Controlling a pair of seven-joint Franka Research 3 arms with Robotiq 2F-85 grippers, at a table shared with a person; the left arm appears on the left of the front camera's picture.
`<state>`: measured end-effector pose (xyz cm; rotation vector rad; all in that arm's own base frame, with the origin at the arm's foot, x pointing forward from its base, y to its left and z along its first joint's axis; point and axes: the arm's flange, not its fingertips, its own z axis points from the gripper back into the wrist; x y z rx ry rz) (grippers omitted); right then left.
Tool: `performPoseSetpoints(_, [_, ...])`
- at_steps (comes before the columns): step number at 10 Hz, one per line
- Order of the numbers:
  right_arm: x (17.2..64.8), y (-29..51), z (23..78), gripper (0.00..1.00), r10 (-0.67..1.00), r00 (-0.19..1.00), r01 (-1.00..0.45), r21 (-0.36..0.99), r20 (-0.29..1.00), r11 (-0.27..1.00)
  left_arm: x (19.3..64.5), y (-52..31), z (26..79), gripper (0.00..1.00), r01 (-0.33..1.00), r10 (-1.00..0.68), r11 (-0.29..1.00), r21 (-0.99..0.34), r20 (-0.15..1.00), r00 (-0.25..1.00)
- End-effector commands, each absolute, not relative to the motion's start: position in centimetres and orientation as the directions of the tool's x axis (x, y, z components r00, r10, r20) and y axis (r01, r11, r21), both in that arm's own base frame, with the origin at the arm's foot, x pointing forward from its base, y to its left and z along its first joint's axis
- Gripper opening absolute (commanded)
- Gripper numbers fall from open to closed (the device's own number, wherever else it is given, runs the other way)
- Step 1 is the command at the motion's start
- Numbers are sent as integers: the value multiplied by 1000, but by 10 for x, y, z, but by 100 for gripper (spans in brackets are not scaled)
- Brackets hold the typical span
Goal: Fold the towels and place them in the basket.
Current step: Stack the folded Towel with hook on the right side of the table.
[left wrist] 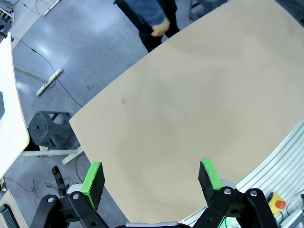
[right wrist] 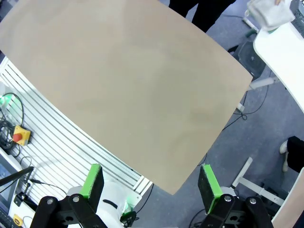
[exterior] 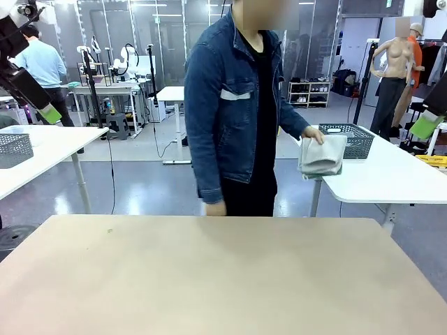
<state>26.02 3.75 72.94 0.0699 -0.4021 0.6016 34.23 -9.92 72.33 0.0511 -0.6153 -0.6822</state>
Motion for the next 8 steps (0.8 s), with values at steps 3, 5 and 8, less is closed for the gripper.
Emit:
performPoseSetpoints(3, [260,37,729,100,539,749,-565,-52,386,823,344,-99,725,100,573,-609,780,250,513,605])
performPoseSetpoints(5, [260,37,729,100,539,749,-565,-52,386,823,344,-99,725,100,573,-609,780,250,513,605])
performPoseSetpoints(8, [260,37,729,100,539,749,-565,-52,386,823,344,-99,725,100,573,-609,780,250,513,605])
